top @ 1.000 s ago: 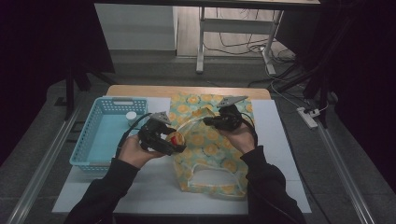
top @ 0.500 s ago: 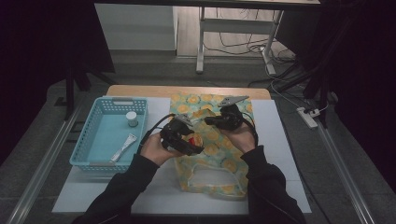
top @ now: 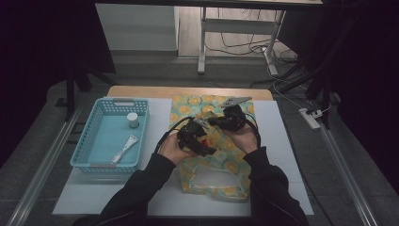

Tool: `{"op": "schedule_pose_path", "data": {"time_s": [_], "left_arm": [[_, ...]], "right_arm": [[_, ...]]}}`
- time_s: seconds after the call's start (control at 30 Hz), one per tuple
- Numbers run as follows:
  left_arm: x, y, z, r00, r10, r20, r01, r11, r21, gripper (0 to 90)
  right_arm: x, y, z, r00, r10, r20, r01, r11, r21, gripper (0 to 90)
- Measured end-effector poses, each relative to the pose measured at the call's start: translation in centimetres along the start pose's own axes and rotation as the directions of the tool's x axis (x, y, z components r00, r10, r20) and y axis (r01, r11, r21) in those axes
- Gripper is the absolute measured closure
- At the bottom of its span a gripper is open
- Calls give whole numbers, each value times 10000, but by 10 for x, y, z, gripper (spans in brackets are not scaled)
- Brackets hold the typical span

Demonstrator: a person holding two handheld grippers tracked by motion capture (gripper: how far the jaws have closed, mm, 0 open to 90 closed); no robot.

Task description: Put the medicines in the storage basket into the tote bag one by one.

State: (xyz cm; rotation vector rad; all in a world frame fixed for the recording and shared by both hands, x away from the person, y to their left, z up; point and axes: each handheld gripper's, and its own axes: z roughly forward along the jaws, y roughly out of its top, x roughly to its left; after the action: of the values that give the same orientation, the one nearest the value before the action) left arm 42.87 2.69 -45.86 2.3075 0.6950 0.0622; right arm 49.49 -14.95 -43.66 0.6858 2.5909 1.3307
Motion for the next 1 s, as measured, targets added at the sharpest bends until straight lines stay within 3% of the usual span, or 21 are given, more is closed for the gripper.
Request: {"op": "schedule_pose_path", "data": {"time_s": [0.33, 0.73, 1.0], "left_arm": [[10, 1, 28, 9986, 136, -517, -124, 9996, 239, 206], [19, -2, 58, 9971, 260, -722, -211, 9974, 682, 206], [25, -2, 69, 9952, 230, -954, -169, 9978, 646, 204]], "right_arm": [[-10, -7, 2, 9993, 160, 344, -160, 9999, -23, 900], [-21, -13, 4, 9973, 375, 635, -369, 9993, -98, 900], [-25, -16, 6, 9961, 453, 754, -450, 9990, -66, 900]]}}
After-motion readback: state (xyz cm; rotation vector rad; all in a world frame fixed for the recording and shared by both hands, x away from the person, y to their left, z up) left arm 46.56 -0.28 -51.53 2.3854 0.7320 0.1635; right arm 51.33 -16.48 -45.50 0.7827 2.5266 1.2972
